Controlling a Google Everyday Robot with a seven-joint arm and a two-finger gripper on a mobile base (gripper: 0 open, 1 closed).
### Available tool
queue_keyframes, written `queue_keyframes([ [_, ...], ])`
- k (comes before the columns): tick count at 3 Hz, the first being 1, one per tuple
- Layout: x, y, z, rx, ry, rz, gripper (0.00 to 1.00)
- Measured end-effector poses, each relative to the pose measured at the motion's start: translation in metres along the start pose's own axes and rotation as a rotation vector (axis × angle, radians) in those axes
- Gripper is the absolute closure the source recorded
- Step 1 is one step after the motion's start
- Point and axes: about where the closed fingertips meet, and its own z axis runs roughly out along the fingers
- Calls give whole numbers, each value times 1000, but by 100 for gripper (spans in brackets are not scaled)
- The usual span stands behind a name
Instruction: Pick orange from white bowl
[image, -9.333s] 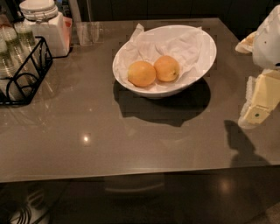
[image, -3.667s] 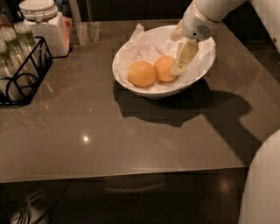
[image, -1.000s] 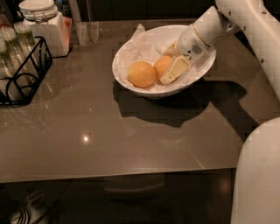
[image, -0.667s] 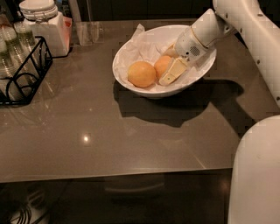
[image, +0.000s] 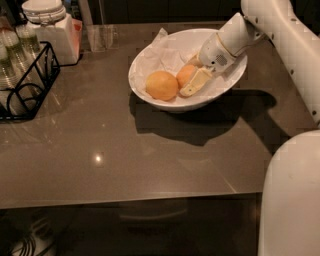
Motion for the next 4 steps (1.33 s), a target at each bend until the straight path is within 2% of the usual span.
queue_keyframes([
  [1, 0, -1, -8, 24, -5, 10, 81],
  [2, 3, -2, -18, 36, -27, 64, 100],
  [3, -7, -3, -35, 54, -66, 84, 100],
  [4, -21, 4, -59, 90, -113, 73, 100],
])
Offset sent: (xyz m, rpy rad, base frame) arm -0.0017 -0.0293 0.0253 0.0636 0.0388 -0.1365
